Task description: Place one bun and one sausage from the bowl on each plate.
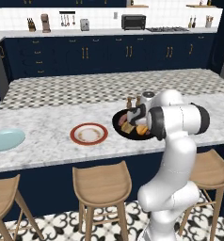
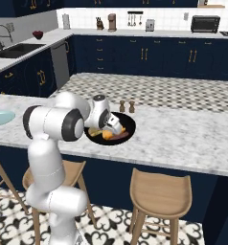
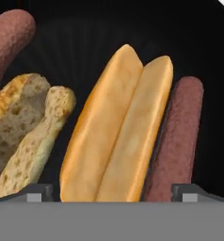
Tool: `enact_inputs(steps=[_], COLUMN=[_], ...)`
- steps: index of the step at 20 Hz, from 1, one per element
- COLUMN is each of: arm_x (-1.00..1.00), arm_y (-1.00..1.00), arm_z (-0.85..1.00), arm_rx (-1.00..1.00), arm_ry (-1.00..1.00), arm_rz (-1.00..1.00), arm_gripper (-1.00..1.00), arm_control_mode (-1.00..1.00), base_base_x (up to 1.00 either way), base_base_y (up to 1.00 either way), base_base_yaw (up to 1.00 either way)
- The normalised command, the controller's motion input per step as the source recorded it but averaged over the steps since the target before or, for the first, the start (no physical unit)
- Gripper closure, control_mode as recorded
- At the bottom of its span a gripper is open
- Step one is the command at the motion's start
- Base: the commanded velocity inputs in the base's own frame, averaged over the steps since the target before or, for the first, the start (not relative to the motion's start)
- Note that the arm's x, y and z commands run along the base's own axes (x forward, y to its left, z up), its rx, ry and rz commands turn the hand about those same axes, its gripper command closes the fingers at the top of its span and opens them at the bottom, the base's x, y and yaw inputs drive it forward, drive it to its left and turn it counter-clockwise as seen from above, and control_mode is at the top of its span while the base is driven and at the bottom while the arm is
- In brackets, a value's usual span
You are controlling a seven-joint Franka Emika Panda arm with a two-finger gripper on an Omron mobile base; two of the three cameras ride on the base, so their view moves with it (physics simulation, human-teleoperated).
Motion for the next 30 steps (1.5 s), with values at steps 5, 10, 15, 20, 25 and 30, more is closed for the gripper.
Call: enact_inputs(steps=[5, 10, 15, 20, 25, 30], arm_x=[0.24, 0.38, 0.14, -0.1, -0.5, -0.83], arm_y=[0.0, 0.01, 0.01, 0.0, 0.0, 0.43], arm_z=[-0.31, -0.31, -0.66, -0.74, 0.18, 0.98], arm_rx=[0.05, 0.01, 0.0, 0.0, 0.03, 0.01], arm_ry=[0.0, 0.0, 0.07, 0.08, -0.09, -0.25], arm_rz=[-0.09, -0.08, -0.09, -0.09, -0.07, -0.01], arm_gripper=[-1.0, -1.0, -1.0, -1.0, 1.0, 1.0], arm_control_mode=[-1.0, -1.0, -1.0, -1.0, -1.0, -1.0], base_base_x=[0.0, 0.0, 0.0, 0.0, 0.0, 0.0], base_base_y=[0.0, 0.0, 0.0, 0.0, 0.0, 0.0], base_base_yaw=[0.0, 0.0, 0.0, 0.0, 0.0, 0.0])
